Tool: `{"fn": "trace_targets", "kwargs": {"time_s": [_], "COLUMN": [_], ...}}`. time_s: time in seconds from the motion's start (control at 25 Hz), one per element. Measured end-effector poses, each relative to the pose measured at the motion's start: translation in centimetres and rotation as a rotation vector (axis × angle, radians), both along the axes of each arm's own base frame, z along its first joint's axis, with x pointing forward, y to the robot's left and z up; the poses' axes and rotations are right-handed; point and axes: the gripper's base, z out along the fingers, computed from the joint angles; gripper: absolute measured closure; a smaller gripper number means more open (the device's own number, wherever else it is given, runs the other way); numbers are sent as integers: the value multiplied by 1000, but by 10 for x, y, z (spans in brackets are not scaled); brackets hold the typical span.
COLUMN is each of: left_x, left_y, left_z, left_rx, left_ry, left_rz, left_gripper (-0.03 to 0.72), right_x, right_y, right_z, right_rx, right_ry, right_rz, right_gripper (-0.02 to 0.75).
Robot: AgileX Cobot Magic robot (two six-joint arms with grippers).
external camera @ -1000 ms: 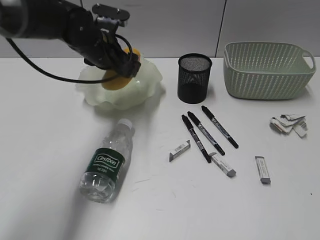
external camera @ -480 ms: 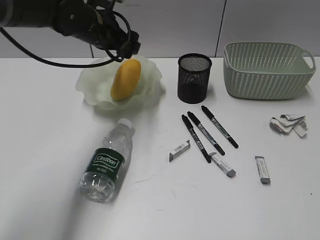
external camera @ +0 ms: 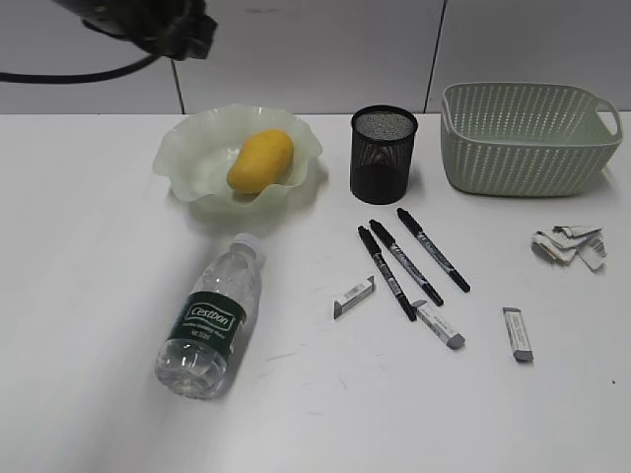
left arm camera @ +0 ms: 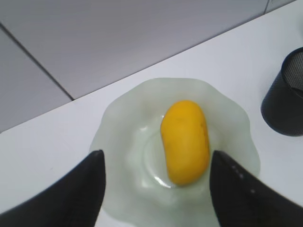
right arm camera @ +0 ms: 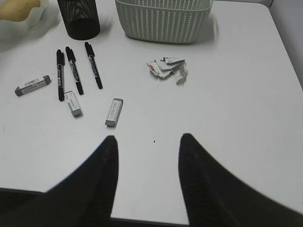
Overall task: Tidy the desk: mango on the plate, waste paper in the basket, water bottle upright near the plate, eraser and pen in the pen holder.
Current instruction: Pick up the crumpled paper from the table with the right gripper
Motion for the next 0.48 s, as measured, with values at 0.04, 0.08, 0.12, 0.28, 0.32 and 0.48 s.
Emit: {"fn": "trace_targets", "kwargs": {"time_s": [0.04,0.08,0.12,0.28,0.32,0.48], "left_x": [-14,-33,-55,-150,-172,-261], "left_y": [7,17,27,76,87,131], "left_z": [5,12,18,34,31,21], "left_rx": [3,1,-4,-2,8,-45], "left_ry": [4,0,-2,6,32,36], "left_rz": [1,2,4,32,44,77], "left_gripper": [191,200,204,209,209,209], "right_x": [0,0,0,0,0,0], "right_y": [0,0,0,0,0,0], "right_z": [0,0,0,0,0,0], "right_rx": [0,0,0,1,1,2], "right_ry": [0,0,0,0,0,0], "right_rz": [0,0,0,0,0,1], "right_gripper": [391,391,391,391,391,391]}}
